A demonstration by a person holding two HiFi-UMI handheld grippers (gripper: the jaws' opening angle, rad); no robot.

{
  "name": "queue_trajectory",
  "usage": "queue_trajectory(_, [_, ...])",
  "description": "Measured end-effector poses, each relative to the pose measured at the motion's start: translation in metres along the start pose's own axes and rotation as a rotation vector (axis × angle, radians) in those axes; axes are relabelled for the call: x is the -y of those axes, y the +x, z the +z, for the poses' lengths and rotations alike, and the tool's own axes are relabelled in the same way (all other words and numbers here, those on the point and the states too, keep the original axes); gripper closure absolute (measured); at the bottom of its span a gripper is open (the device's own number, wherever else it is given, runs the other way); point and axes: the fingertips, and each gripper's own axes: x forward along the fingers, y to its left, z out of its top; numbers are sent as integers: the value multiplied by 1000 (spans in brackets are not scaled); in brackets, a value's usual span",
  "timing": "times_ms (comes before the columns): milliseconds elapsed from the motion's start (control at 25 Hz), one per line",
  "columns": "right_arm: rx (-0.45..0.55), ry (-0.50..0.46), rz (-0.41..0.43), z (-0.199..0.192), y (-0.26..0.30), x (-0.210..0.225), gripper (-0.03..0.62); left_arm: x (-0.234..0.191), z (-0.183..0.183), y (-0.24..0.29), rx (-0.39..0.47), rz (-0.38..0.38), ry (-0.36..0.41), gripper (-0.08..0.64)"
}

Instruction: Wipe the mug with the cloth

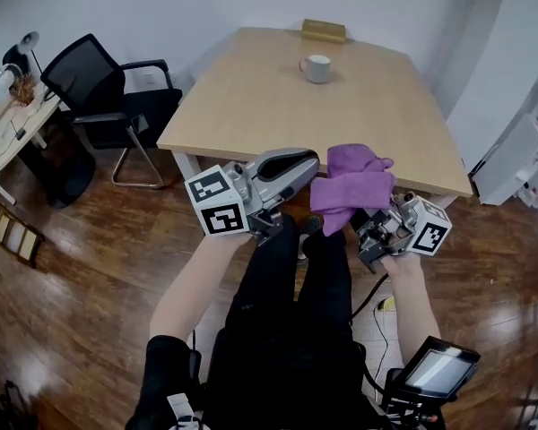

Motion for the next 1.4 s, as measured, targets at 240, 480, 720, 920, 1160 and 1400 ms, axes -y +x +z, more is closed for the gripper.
queue_trajectory(240, [10, -69, 22, -36, -37, -133, 514, 137, -9, -26, 29, -66, 10, 534])
queue_trajectory(480, [17, -81, 28, -51, -55, -190, 515, 201, -12, -36, 29, -80, 31, 534])
queue_trajectory(720, [13, -92, 75, -55, -62, -227, 514, 246, -5, -43, 36, -66, 92, 534])
queue_trajectory(920, [5, -82, 109, -65, -49, -233, 514, 252, 0, -54, 30, -28, 114, 535])
queue_trajectory(1160, [22, -95, 118, -67, -50, -239, 514, 251, 1, -57, 30, -22, 113, 535])
queue_trajectory(1400, [24, -108, 104, -76, -62, -242, 514, 253, -12, -56, 25, -26, 89, 537])
